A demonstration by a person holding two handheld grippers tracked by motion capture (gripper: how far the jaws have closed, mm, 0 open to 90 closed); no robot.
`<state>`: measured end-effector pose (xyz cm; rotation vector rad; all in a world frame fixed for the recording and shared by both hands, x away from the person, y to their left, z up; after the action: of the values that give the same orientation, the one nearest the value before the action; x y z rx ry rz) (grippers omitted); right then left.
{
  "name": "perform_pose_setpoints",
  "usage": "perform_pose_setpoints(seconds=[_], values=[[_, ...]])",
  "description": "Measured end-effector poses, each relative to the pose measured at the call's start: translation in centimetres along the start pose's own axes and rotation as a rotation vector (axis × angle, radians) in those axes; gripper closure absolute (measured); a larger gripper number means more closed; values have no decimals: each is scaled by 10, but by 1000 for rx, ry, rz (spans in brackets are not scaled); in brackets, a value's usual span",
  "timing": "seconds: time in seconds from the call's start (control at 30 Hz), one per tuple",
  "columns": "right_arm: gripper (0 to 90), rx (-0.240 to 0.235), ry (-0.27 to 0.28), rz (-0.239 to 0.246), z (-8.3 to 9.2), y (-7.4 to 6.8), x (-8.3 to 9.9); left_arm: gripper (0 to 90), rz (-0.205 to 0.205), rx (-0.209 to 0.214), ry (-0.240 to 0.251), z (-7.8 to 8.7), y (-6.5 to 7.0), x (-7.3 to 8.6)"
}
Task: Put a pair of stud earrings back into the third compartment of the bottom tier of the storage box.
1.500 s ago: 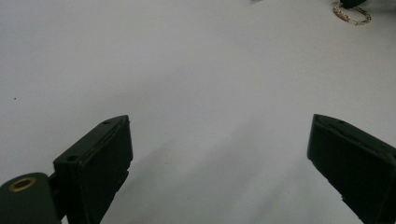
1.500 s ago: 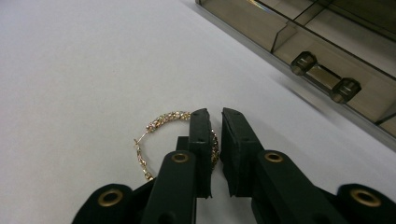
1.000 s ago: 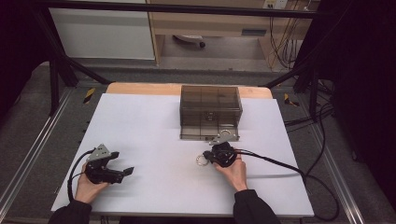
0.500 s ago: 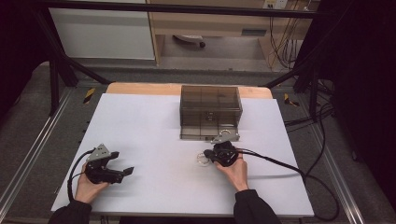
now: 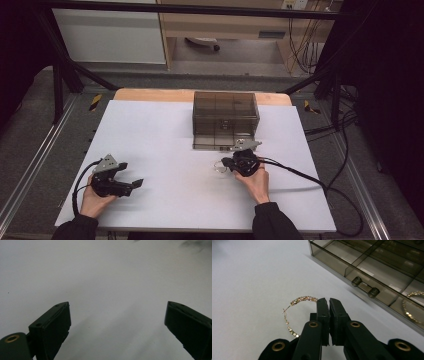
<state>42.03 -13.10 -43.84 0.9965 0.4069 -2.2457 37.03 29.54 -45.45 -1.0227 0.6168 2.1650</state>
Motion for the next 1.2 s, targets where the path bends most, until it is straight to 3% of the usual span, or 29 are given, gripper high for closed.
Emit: perform_pose_setpoints(seconds=[0.8, 1.2], values=[[875, 70, 53, -67, 23, 33, -7, 66, 3, -2, 0, 0, -1, 0], [875, 147, 56, -84, 27, 53, -18, 66, 4, -2, -2, 0, -1, 0]])
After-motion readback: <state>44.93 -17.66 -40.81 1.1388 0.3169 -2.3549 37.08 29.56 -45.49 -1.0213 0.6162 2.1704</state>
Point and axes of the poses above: each handheld gripper's, and its own axes: z roughly backward along the jaws, x roughly out of its underside, y roughly to its right, the point moved 1 cm from there along -z, roughly forward along the jaws, and after that the axes turned 5 degrees about x, right-handed, at the moved point
